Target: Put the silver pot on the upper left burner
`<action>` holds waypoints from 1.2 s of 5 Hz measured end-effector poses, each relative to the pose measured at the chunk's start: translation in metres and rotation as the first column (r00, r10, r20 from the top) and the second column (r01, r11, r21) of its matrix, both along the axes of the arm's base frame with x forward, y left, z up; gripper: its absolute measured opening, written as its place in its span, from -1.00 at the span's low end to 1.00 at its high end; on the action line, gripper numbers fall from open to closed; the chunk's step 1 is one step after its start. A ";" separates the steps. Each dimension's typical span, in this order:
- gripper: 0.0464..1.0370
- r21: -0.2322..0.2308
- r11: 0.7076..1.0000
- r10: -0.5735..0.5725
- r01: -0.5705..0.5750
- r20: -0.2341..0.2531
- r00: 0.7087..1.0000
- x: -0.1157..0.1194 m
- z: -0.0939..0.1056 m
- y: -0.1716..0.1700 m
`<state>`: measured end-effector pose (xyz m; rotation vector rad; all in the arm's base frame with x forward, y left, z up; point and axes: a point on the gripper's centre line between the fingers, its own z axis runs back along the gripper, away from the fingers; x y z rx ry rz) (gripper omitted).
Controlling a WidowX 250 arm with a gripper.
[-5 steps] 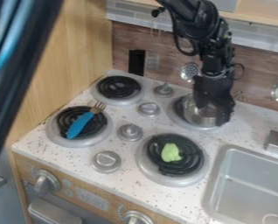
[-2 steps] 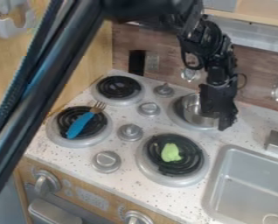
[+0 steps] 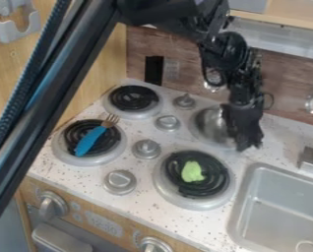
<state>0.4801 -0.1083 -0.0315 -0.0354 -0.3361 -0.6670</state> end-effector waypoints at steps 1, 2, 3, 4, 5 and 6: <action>-0.91 0.003 1.000 -0.006 0.006 0.003 1.000 -0.001 0.001 0.000; -0.94 0.010 1.000 -0.009 0.009 0.007 1.000 -0.008 0.006 0.005; -0.96 0.028 0.999 0.016 -0.017 0.026 1.000 -0.016 0.023 0.025; -0.97 0.037 0.997 0.067 -0.068 0.041 0.997 -0.021 0.036 0.057; -0.97 0.022 0.988 0.154 -0.154 0.002 0.988 -0.030 0.027 0.108; -0.97 0.009 0.978 0.207 -0.207 -0.027 0.978 -0.037 0.024 0.140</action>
